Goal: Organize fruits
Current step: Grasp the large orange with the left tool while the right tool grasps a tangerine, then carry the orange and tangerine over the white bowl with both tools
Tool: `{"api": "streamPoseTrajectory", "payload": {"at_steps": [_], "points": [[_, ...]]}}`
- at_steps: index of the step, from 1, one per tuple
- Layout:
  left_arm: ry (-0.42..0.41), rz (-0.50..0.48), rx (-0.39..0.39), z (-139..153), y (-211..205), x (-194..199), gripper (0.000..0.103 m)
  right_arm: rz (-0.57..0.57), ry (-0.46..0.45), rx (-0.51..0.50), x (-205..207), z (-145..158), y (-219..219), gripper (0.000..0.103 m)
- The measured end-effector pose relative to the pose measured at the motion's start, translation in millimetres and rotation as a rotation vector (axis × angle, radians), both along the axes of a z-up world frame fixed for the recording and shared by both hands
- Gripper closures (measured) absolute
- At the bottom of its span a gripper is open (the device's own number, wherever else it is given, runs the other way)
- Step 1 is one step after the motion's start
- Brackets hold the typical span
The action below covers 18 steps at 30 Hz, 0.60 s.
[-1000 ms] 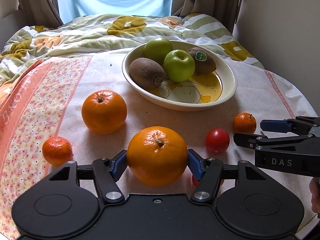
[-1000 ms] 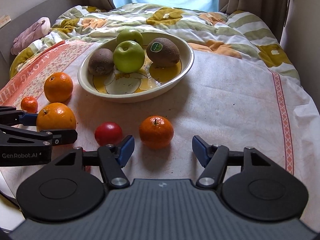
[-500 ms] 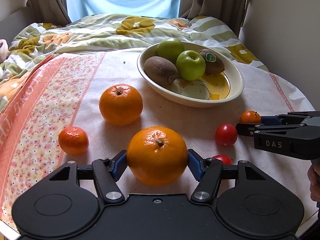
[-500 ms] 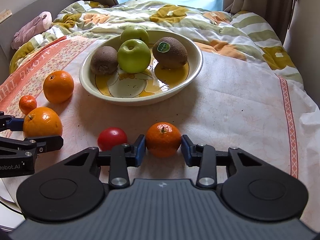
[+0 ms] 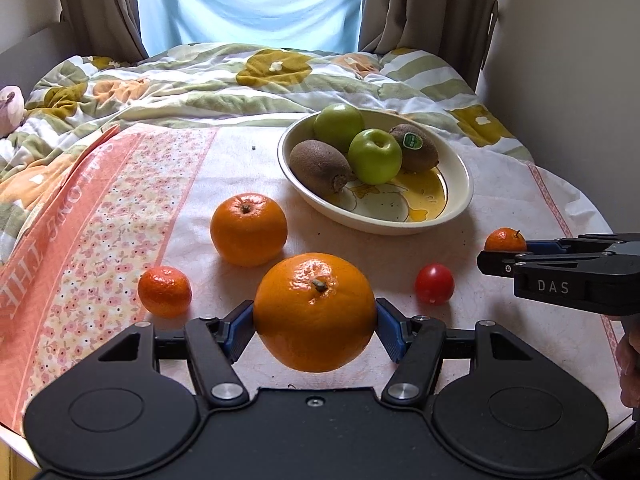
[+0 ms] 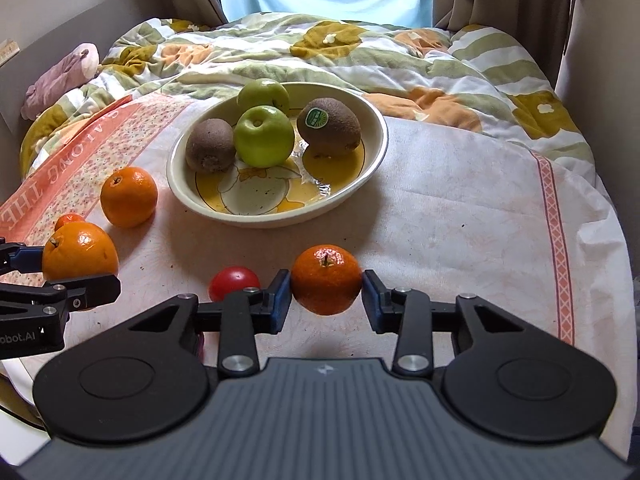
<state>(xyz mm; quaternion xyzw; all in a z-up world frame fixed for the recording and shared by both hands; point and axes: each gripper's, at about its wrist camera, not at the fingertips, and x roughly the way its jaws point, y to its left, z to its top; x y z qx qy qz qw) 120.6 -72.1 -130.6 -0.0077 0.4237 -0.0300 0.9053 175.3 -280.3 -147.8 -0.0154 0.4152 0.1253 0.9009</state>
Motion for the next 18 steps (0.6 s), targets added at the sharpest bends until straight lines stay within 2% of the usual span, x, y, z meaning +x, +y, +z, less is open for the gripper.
{"api": "streamPoseTrajectory", "payload": {"at_steps": [9,18], "points": [[-0.04,-0.004,-0.027,48.3,-4.3,-6.8,0.035,-0.043,-0.034,0.034,-15.9,50.0,-19.5,0.05],[-0.097,-0.056,-0.023,83.1,-13.1,17.7,0.035,-0.075,-0.076,0.043,-13.3,88.6,-34.3,0.05]]}}
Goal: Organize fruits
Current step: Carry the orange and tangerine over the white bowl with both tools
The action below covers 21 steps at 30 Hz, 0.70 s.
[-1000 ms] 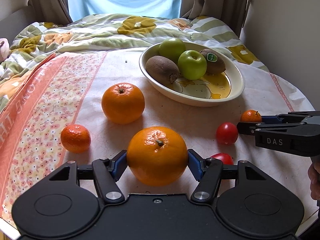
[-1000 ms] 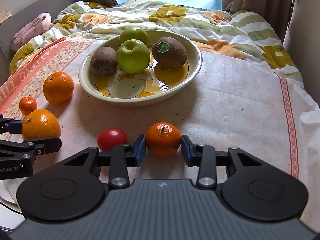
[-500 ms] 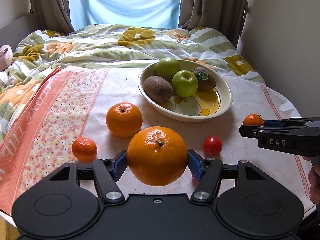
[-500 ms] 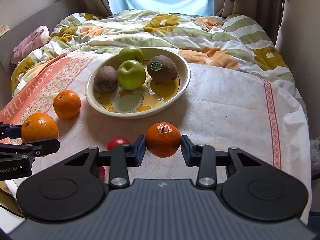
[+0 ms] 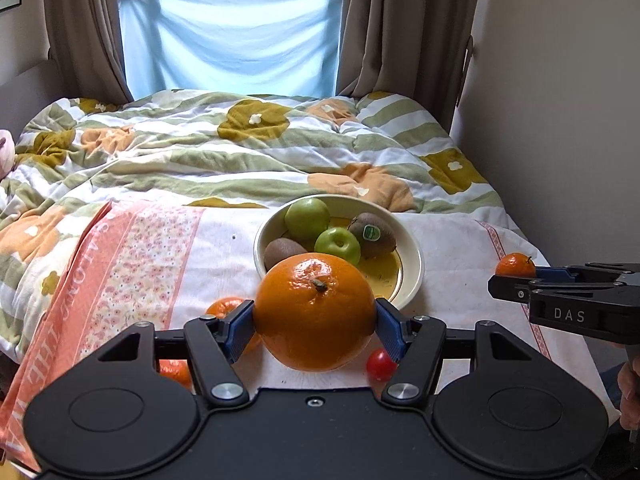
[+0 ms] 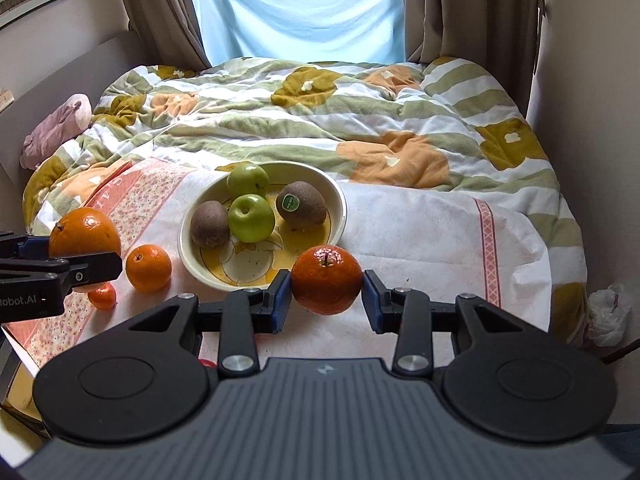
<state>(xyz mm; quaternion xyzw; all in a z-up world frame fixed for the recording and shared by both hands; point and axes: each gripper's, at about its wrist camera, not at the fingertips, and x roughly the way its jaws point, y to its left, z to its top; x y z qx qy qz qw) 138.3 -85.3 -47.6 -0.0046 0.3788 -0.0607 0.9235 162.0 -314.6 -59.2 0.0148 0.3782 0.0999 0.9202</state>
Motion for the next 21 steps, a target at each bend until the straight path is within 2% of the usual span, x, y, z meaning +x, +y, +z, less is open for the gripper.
{"api": "streamPoseTrajectory", "payload": {"at_steps": [9,19,21], "points": [[-0.007,-0.118,0.049,-0.3,-12.7,46.3,0.035,-0.025,-0.007,0.022,33.5,16.7,4.2,0.05],[0.017,-0.247,0.156,-44.0,-28.2,84.7,0.035,-0.045,0.06,0.032,83.6,-6.2,22.6,0.05],[0.034,-0.263,0.152,-52.8,-28.9,90.5,0.035,-0.049,0.076,0.029,92.0,-12.9,25.9,0.05]]}}
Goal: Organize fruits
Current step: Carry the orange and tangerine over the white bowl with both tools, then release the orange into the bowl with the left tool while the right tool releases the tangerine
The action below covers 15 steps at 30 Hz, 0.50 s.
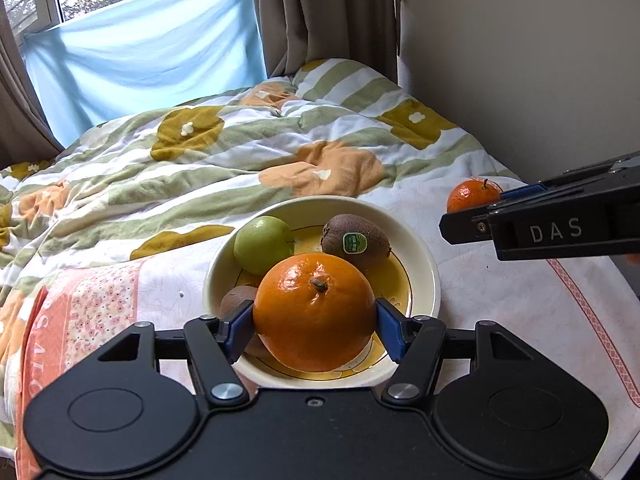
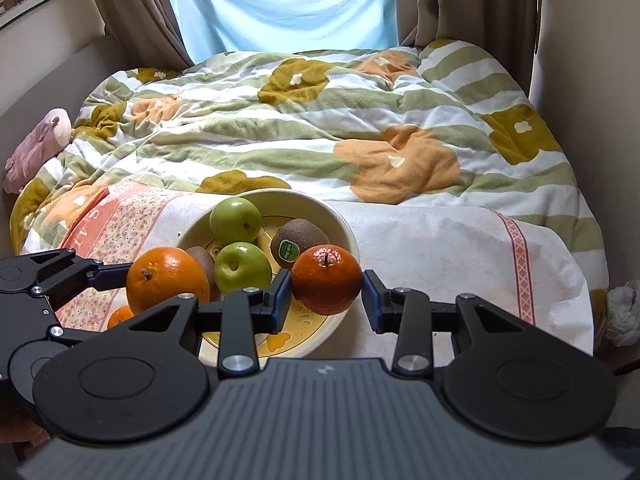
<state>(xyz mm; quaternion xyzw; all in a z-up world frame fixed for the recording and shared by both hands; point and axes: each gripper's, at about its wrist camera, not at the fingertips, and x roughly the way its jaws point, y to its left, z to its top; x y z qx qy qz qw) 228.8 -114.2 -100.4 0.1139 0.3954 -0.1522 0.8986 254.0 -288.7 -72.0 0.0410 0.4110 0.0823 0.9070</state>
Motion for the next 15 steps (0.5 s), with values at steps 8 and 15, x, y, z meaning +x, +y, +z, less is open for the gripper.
{"api": "streamPoseTrajectory", "payload": {"at_steps": [8,15], "points": [[0.039,-0.068,0.036,-30.5,-7.9,11.0,0.035,-0.023,0.053,-0.001,17.9,-22.2,8.0,0.05],[-0.019,-0.114,0.039,-29.2,-11.5,7.0,0.011,-0.037,0.071,-0.006,20.7,-29.7,10.3,0.05]]}}
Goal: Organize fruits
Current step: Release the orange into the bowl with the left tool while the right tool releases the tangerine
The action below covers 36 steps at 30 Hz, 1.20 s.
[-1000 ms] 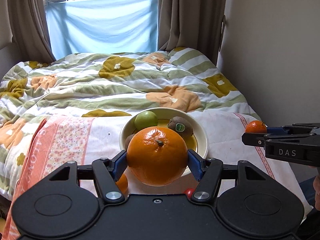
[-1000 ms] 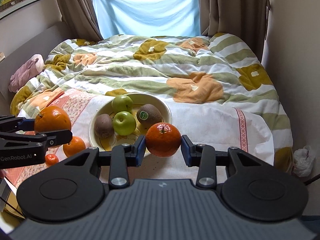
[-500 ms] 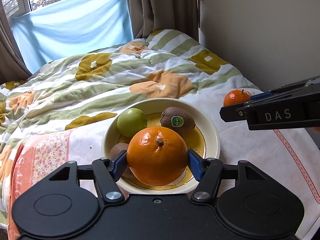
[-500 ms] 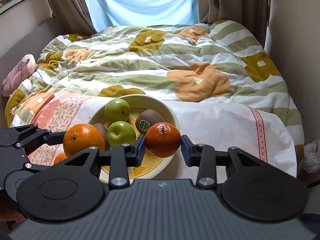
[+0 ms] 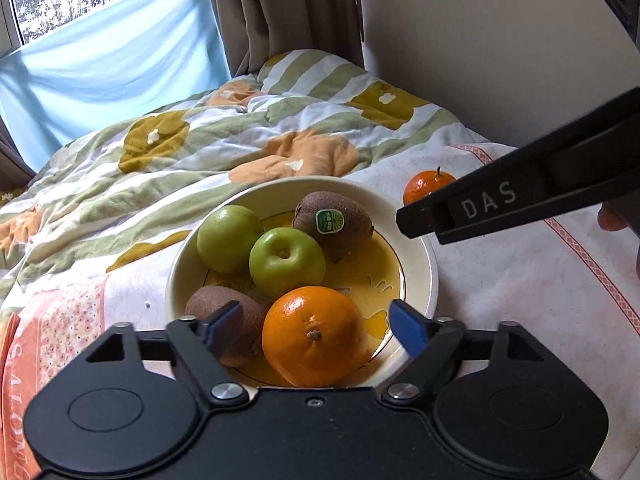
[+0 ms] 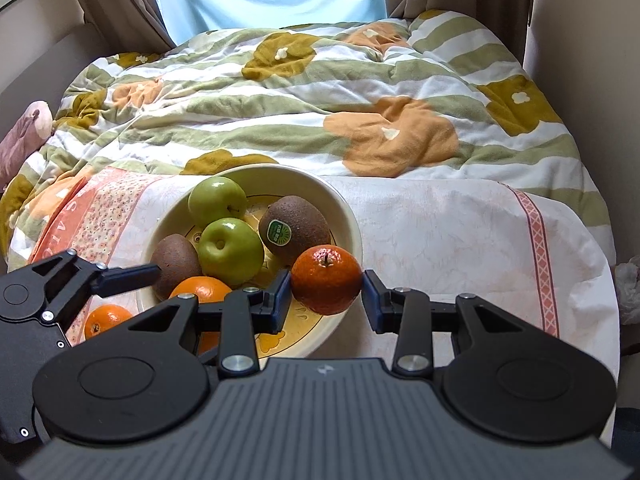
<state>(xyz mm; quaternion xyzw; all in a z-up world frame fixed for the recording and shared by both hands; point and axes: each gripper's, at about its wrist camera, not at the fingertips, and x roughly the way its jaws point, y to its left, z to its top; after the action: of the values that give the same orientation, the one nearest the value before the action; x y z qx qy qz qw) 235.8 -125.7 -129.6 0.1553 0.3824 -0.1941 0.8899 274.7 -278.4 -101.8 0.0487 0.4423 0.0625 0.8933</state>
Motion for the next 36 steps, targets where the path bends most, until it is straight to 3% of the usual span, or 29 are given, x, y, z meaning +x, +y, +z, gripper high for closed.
{"api": "streamPoseTrajectory", "payload": {"at_steps": [17,36], "points": [[-0.013,0.11,-0.045,38.2,40.3,-22.7,0.009,0.029,-0.034,0.025,-4.6,18.2,2.4,0.05],[-0.004,0.185,-0.028,34.6,55.9,-33.1,0.009,0.062,0.062,0.068,25.6,-47.5,20.1,0.049]]}}
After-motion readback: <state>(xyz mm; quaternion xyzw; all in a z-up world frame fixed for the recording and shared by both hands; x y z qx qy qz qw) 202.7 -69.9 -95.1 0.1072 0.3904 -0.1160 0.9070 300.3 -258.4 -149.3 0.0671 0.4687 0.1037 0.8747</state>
